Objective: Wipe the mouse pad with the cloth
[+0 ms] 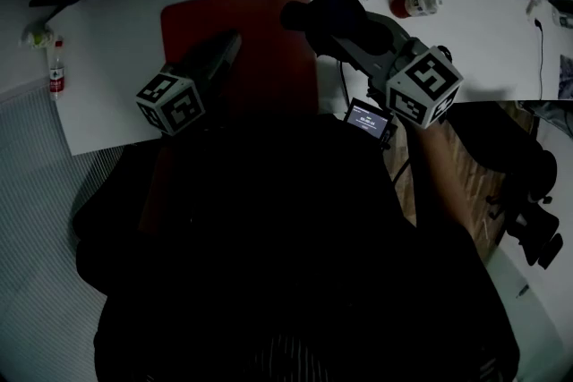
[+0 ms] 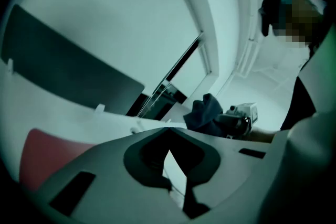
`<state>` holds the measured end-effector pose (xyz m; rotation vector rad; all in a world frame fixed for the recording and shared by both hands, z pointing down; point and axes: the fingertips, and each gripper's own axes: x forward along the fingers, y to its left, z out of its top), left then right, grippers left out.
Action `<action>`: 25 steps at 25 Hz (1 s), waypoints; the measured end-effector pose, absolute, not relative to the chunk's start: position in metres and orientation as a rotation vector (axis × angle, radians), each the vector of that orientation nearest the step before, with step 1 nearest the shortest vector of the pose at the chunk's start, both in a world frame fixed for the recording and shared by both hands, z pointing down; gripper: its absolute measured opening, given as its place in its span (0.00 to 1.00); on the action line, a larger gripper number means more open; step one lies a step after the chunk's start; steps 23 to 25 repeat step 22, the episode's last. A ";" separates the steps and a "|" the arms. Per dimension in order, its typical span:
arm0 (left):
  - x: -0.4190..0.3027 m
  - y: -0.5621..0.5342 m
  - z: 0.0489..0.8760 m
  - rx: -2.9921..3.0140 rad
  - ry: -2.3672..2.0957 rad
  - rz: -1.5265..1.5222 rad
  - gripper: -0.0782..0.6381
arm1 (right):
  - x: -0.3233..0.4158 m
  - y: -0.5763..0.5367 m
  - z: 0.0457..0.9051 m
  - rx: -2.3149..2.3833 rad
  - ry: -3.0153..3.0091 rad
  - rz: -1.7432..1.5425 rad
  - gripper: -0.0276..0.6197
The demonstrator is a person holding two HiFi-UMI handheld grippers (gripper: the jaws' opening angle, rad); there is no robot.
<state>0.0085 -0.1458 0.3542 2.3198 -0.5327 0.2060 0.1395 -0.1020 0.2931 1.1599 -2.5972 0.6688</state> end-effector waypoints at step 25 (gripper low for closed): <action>0.051 -0.123 0.228 2.672 -0.420 0.138 0.12 | 0.124 -0.077 0.215 1.178 -2.730 0.593 0.17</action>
